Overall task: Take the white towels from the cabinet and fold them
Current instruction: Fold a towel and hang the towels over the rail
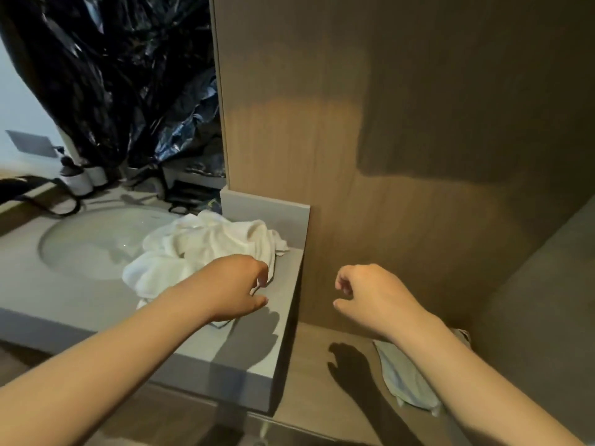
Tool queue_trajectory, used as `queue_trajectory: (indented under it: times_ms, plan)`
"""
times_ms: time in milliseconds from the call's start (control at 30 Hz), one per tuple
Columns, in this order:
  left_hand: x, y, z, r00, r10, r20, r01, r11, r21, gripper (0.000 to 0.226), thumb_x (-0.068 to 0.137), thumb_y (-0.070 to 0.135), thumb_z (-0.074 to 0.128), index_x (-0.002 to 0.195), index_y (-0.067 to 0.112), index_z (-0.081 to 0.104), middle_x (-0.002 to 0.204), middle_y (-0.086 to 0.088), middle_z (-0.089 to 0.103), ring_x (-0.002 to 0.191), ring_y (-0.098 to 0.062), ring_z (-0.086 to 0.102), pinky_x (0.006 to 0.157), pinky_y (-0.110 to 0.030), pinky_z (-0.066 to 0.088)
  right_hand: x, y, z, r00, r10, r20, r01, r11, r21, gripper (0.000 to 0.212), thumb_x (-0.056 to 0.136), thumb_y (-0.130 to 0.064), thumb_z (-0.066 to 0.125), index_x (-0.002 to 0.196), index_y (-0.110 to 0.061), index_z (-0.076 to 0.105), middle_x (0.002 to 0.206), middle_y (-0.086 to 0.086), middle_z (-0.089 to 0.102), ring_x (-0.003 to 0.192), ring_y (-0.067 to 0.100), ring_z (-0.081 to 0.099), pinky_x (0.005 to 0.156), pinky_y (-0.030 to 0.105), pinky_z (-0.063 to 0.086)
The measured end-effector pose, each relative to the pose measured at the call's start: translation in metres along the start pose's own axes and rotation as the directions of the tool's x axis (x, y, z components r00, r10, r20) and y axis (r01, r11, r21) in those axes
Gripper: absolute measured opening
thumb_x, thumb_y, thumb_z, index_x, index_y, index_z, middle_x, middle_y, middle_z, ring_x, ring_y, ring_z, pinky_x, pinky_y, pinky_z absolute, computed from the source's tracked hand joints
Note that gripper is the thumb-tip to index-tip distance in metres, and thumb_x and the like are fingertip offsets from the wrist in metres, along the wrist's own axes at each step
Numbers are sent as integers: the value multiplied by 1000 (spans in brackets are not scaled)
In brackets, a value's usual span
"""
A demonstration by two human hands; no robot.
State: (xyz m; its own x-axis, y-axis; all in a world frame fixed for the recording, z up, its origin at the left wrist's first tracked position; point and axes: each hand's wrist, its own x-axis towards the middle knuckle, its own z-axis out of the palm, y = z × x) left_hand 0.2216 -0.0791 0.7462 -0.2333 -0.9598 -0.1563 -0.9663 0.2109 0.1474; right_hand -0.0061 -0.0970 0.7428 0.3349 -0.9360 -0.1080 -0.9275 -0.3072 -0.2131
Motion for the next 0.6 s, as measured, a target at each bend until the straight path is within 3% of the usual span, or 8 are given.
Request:
queue_trajectory:
  times_ms: [133, 333, 433, 600]
  plan:
    - [-14, -38, 34, 993, -92, 78, 99, 991, -87, 33, 89, 42, 59, 118, 26, 58, 113, 9, 60, 97, -9, 56, 76, -20, 41, 17, -21, 29, 997, -50, 66, 48, 999, 25, 13, 89, -31, 63, 100, -25, 59, 93, -7, 60, 85, 13, 58, 72, 29, 52]
    - [-29, -103, 60, 977, -158, 144, 181, 970, -165, 29, 89, 38, 59, 113, 22, 61, 111, 4, 63, 98, -13, 59, 84, -26, 50, 51, -68, 63, 993, -55, 101, 46, 995, 86, 15, 89, -29, 62, 103, -24, 61, 95, -6, 59, 86, 12, 56, 66, 23, 42]
    - [-29, -138, 60, 976, -169, 137, 196, 956, -219, 21, 90, 37, 59, 105, 23, 62, 106, 4, 63, 93, -11, 59, 84, -25, 52, 66, -97, 78, 994, 10, 108, -27, 988, 154, 9, 89, -29, 62, 96, -25, 60, 92, -7, 61, 84, 10, 57, 64, 22, 42]
    - [-29, -200, 55, 991, -109, 76, 127, 946, -297, 30, 89, 44, 63, 116, 31, 61, 114, 13, 62, 97, -5, 60, 90, -19, 51, 87, -149, 95, 986, 126, 108, -147, 966, 214, 9, 88, -32, 64, 91, -24, 60, 87, -8, 60, 79, 9, 57, 65, 26, 46]
